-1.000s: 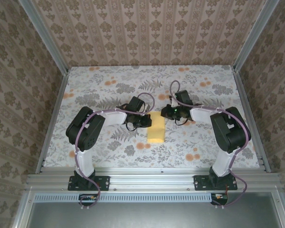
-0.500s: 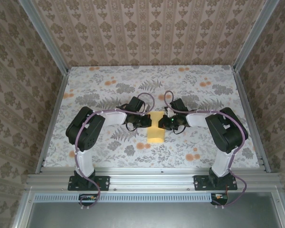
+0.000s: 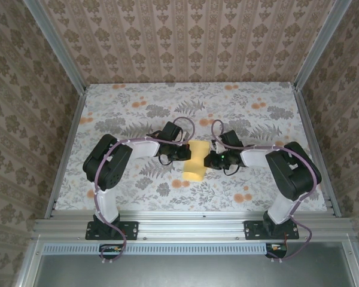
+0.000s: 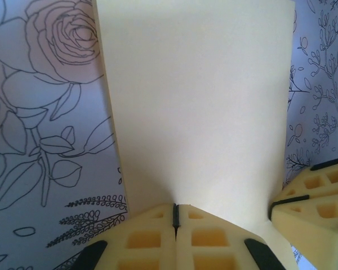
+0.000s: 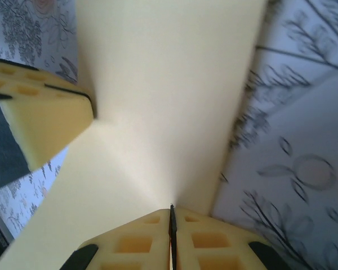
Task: Fold a paper plane with a square sheet of paper (pick it up from the middle)
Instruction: Fold the square sheet of paper in half at the center of the table.
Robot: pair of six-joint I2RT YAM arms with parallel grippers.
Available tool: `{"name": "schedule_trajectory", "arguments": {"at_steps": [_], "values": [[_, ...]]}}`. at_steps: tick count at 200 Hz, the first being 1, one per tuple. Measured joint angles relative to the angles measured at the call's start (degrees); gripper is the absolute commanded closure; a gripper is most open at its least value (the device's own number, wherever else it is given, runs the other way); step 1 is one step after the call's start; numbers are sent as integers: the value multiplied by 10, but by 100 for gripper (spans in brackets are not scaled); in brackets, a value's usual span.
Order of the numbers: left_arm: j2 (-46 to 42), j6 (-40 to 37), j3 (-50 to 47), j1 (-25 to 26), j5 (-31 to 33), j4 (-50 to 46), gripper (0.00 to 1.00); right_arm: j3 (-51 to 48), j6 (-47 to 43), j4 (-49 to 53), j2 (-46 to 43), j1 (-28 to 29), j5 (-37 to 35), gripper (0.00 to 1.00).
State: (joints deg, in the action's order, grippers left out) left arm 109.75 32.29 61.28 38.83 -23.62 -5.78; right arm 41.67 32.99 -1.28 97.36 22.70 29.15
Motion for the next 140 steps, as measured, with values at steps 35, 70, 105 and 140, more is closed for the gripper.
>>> {"name": "schedule_trajectory", "arguments": {"at_steps": [35,70,105,140], "values": [[0,0,0,0,0,0,97,-14,18,23,-42,-3,7,87],[0,0,0,0,0,0,97,12,52,3,-42,8,30,87],[0,0,0,0,0,0,97,56,59,-15,11,33,40,87],[0,0,-1,0,0,0,97,54,43,12,34,37,41,87]]}}
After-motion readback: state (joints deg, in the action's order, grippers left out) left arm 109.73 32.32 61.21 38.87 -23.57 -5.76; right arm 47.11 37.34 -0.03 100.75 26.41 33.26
